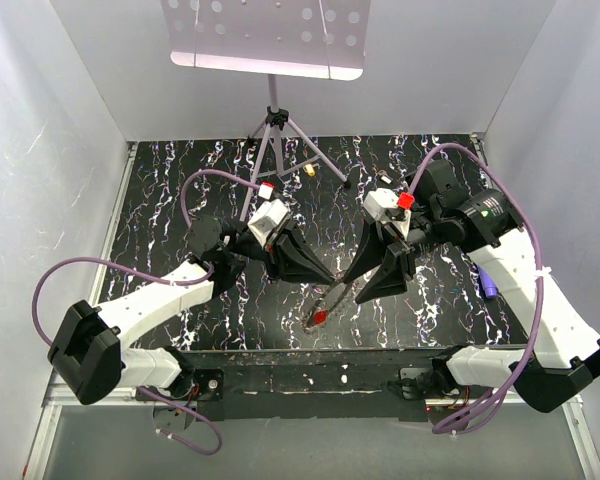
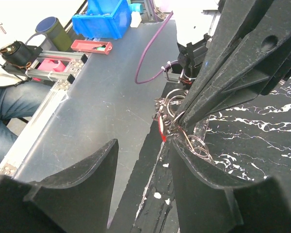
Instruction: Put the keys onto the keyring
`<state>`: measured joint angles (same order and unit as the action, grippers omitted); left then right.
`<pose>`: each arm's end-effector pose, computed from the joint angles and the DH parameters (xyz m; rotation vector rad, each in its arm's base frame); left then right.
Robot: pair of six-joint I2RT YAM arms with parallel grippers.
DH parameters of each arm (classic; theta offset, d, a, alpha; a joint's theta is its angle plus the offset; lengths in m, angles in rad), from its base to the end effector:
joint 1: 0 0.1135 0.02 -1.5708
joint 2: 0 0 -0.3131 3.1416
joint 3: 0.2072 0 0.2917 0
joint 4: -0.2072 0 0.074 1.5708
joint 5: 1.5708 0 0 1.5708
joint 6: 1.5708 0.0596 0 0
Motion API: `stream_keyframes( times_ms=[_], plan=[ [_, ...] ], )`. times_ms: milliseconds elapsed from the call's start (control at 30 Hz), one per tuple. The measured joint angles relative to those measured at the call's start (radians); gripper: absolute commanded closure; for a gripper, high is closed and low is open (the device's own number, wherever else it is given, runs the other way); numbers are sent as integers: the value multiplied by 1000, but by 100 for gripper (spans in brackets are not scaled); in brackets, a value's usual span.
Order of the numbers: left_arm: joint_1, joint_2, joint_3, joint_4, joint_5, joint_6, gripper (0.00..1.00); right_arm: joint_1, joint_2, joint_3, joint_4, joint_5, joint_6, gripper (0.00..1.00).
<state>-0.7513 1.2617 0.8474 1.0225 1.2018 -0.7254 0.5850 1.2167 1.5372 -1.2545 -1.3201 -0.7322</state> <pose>0.1730 -0.2376 0.4063 1.3017 0.9654 -1.7637 0.1484 0.1675 0.4827 -1.6304 1.2699 1.5012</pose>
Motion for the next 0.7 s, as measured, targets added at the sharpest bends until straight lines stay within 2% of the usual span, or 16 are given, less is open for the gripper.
stream_keyframes(
  times_ms=[200, 500, 700],
  plan=[
    [-29, -18, -1, -63, -12, 70, 100, 0, 8, 24, 1, 0, 5, 46],
    [-47, -139, 39, -489, 15, 431, 100, 0, 28, 110, 24, -5, 8, 46],
    [-47, -140, 81, -624, 15, 572, 100, 0, 64, 113, 26, -4, 9, 46]
  ],
)
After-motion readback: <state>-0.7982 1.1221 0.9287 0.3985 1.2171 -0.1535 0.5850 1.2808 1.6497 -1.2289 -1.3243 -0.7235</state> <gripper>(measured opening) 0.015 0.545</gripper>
